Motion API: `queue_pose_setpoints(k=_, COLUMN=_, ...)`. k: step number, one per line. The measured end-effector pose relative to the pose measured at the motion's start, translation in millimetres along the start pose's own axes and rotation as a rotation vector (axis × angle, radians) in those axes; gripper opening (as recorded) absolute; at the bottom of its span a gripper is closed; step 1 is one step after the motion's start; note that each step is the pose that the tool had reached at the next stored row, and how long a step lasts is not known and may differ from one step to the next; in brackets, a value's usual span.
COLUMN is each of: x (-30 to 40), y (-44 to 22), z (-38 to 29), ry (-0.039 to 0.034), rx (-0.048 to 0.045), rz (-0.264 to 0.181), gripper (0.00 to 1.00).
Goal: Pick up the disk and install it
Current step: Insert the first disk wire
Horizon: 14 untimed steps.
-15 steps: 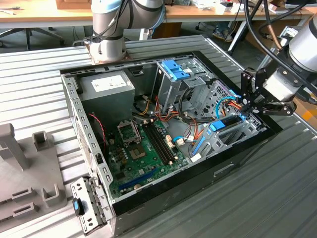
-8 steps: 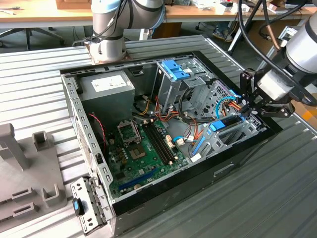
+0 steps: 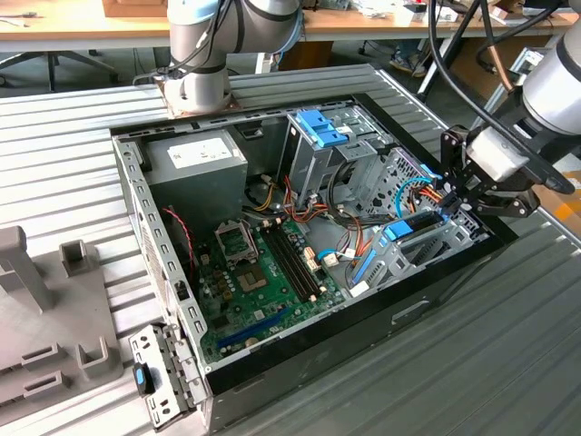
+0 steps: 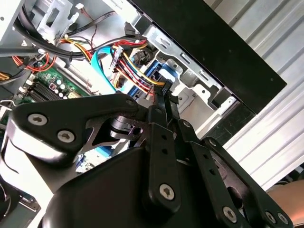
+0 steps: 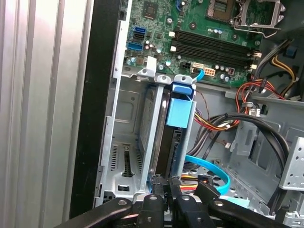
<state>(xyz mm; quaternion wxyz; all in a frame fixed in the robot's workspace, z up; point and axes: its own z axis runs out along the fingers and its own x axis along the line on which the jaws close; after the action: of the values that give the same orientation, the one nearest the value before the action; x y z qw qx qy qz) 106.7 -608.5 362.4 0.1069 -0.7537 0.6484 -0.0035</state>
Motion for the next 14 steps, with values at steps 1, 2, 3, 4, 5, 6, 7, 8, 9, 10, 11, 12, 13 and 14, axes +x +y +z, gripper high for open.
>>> queue_pose_setpoints(k=1, x=0.0, y=0.3, z=0.0, ry=0.0016, rx=0.0012, rz=0.009, gripper=0.17)
queue_pose_setpoints(k=2, x=-0.1, y=0.7, z=-0.1, ry=0.0032, rx=0.0025, rz=0.018, gripper=0.17)
queue_pose_setpoints(k=3, x=-0.2, y=1.2, z=-0.2, ry=0.0041, rx=0.0033, rz=0.024, gripper=0.17)
queue_pose_setpoints(k=4, x=-0.1, y=1.2, z=-0.2, ry=0.0043, rx=0.0033, rz=0.025, gripper=0.17)
queue_pose_setpoints(k=5, x=-0.2, y=1.2, z=-0.2, ry=0.0044, rx=0.0034, rz=0.025, gripper=0.17)
queue_pose_setpoints(k=6, x=-0.2, y=1.4, z=-0.2, ry=0.0044, rx=0.0034, rz=0.025, gripper=0.17)
queue_pose_setpoints(k=7, x=-0.5, y=2.4, z=-0.4, ry=0.0044, rx=0.0035, rz=0.025, gripper=0.17)
queue_pose_setpoints(k=8, x=-1.5, y=7.4, z=-1.1, ry=0.0047, rx=0.0037, rz=0.027, gripper=0.17)
queue_pose_setpoints(k=9, x=-7.0, y=13.9, z=-1.1, ry=0.0050, rx=0.0040, rz=0.030, gripper=0.17)
queue_pose_setpoints(k=10, x=-9.7, y=13.9, z=1.2, ry=0.0142, rx=0.0096, rz=0.086, gripper=0.17)
queue_pose_setpoints(k=11, x=-9.6, y=14.0, z=1.5, ry=0.0188, rx=0.0131, rz=0.113, gripper=0.17)
queue_pose_setpoints(k=12, x=-9.7, y=14.1, z=1.8, ry=0.0184, rx=0.0085, rz=0.113, gripper=0.17)
queue_pose_setpoints(k=13, x=-9.6, y=14.1, z=1.9, ry=0.0180, rx=0.0034, rz=0.114, gripper=0.17)
queue_pose_setpoints(k=14, x=-9.6, y=14.1, z=2.0, ry=0.0179, rx=0.0029, rz=0.114, gripper=0.17)
